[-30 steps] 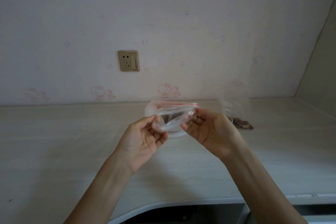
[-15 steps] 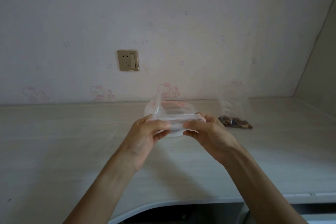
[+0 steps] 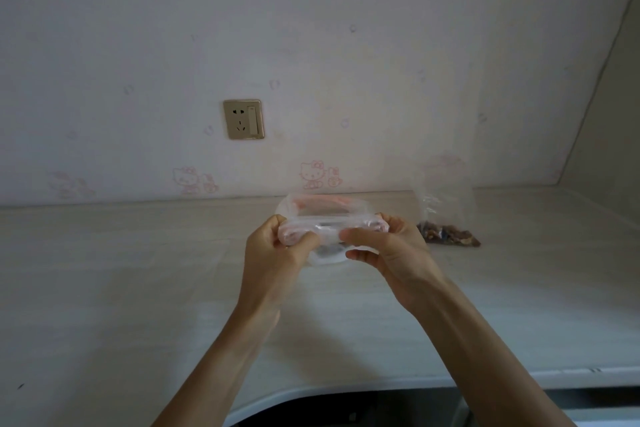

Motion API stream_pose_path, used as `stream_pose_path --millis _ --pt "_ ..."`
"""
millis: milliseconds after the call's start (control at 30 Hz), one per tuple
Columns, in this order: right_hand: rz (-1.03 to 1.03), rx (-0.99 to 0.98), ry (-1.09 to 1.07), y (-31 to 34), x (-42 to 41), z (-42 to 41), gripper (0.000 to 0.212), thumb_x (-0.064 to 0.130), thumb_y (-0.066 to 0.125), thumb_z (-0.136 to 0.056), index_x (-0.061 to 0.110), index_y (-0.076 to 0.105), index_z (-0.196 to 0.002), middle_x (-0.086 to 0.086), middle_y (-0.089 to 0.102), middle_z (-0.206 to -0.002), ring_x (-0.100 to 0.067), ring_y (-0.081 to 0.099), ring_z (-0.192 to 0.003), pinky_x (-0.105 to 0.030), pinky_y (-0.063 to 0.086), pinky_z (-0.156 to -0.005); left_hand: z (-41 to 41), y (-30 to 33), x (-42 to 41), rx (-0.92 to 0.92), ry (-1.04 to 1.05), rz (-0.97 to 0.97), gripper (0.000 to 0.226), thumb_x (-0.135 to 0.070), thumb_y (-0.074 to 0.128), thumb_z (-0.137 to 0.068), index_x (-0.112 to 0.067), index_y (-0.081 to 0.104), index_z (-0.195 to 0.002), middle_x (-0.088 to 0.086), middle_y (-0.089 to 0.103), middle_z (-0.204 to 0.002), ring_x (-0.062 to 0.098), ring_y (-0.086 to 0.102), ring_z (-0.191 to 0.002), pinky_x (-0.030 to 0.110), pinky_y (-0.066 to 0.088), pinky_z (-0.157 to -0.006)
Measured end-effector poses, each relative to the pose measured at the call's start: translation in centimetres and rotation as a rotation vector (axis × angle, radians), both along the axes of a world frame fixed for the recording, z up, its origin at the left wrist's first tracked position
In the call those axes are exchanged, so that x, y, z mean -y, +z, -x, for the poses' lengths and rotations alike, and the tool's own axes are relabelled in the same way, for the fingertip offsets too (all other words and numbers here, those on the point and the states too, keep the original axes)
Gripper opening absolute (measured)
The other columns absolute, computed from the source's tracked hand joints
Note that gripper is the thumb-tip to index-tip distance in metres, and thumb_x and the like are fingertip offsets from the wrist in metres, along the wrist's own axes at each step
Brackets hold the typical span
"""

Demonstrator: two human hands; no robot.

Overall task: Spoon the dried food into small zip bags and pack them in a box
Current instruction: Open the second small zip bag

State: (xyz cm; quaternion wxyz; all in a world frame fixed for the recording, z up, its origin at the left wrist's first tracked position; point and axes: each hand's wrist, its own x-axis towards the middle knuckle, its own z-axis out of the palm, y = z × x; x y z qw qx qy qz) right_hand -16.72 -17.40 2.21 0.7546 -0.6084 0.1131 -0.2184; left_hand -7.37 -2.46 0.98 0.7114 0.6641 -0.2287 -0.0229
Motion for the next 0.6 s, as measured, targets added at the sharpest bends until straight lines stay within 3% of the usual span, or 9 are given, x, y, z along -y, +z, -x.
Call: stream_pose_path --millis 67,267,333,400,467,600 --pt "-0.026 -0.005 -0.032 -0.1 -0.2 -0.1 0.01 0.004 0.08 -0.082 0.005 0.072 -0.089 -0.009 0.074 -0.089 -0.017 0.07 -0.079 -0.034 0.059 -0.078 0.0 -0.1 0.1 -0.028 0.019 -0.004 0.028 -0.027 0.077 -0.064 -0.018 0.051 -0.066 -0.001 0.048 -0.066 0.014 0.046 -0.067 0.034 0.045 -0.066" --pt "0.006 -0.083 -0.259 -0.8 -1.1 -1.3 0.008 0.01 0.075 -0.09 0.003 0.073 -0.087 -0.006 0.07 -0.077 -0.012 0.065 -0.067 -0.037 0.065 -0.071 -0.1 -0.6 0.6 0.142 0.226 -0.059 0.046 -0.022 0.082 -0.078 -0.021 0.038 -0.062 -0.015 0.039 -0.053 0.006 0.031 -0.052 0.021 0.028 -0.047" --pt "0.042 -0.096 -0.344 -1.0 -1.0 -1.6 0.015 0.013 0.07 -0.093 0.002 0.067 -0.083 -0.008 0.065 -0.072 -0.01 0.064 -0.059 -0.035 0.064 -0.065 -0.5 -0.9 0.6 0.202 0.311 -0.091 0.039 -0.019 0.078 -0.085 -0.017 0.044 -0.067 -0.011 0.05 -0.054 0.007 0.042 -0.051 0.021 0.034 -0.049" --pt "0.037 -0.09 -0.388 -1.1 -0.7 -1.6 0.014 0.01 0.068 -0.095 0.006 0.06 -0.084 -0.011 0.064 -0.074 -0.013 0.066 -0.057 -0.034 0.062 -0.057 -1.1 -1.2 0.4 0.232 0.361 -0.114 0.024 -0.019 0.074 -0.09 -0.017 0.052 -0.081 -0.001 0.065 -0.071 0.021 0.062 -0.06 0.034 0.048 -0.06" --pt "0.012 -0.078 -0.414 -1.2 -0.2 -1.3 0.016 0.006 0.072 -0.092 0.007 0.057 -0.09 -0.017 0.066 -0.082 -0.018 0.068 -0.056 -0.033 0.058 -0.05 -1.6 -1.5 -0.1 0.272 0.386 -0.131 0.024 -0.015 0.077 -0.088 -0.019 0.053 -0.088 0.0 0.066 -0.079 0.028 0.068 -0.065 0.042 0.054 -0.066" --pt "-0.014 -0.086 -0.414 -1.6 0.3 -0.8 0.013 0.002 0.08 -0.086 0.003 0.067 -0.084 -0.022 0.075 -0.084 -0.025 0.074 -0.061 -0.033 0.059 -0.052 -1.7 -1.7 -0.8 0.368 0.356 -0.189 0.03 -0.01 0.083 -0.084 -0.025 0.058 -0.076 -0.005 0.068 -0.068 0.016 0.07 -0.06 0.035 0.057 -0.062"
